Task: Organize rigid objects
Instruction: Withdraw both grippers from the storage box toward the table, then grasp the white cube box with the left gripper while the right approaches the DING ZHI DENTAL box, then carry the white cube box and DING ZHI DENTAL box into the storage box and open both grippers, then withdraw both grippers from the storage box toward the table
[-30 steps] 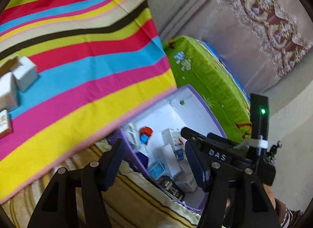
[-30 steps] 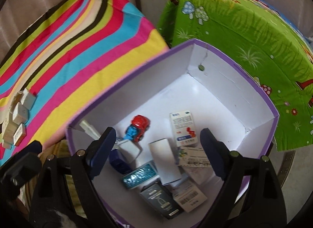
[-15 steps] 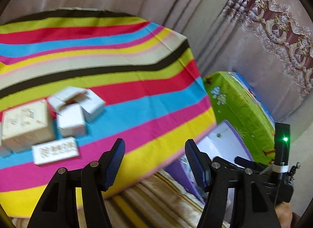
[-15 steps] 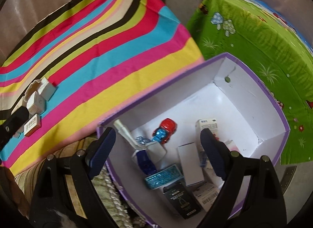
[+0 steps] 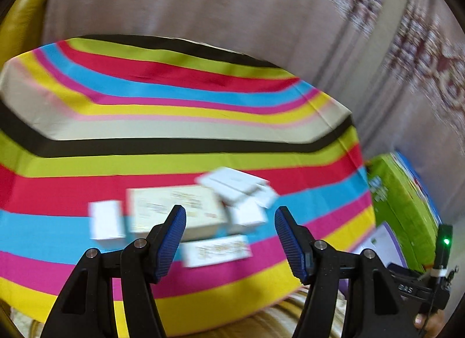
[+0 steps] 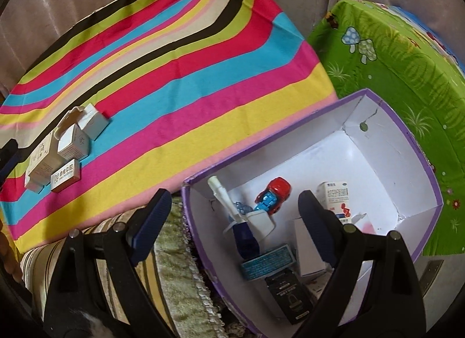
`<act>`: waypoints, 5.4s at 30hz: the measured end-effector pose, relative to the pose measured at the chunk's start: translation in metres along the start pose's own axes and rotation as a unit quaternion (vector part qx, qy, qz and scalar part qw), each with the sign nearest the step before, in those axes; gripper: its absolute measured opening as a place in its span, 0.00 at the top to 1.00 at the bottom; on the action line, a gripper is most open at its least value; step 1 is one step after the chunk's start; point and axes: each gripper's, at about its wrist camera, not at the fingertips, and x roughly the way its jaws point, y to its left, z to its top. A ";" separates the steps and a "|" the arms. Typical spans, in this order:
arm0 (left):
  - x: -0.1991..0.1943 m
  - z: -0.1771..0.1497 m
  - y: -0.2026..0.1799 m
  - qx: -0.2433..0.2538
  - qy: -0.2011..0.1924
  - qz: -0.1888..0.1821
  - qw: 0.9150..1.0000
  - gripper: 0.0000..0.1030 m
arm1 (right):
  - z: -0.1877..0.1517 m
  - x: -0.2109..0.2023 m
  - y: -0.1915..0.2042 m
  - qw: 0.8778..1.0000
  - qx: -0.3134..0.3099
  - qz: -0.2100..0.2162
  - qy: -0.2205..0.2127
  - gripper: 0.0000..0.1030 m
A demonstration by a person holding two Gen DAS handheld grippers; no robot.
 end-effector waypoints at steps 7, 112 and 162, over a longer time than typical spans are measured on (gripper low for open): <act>-0.010 0.001 0.065 -0.062 -0.006 0.045 0.997 0.37 | 0.002 0.000 0.018 1.000 -0.019 0.012 0.000 0.12; -0.010 -0.025 -0.003 -0.014 0.032 0.051 0.998 0.63 | -0.013 0.010 0.153 0.986 -0.137 0.092 -0.009 0.18; 0.035 -0.068 -0.171 0.129 0.137 -0.036 0.981 0.12 | -0.037 0.006 -0.147 0.994 0.107 0.001 0.005 0.07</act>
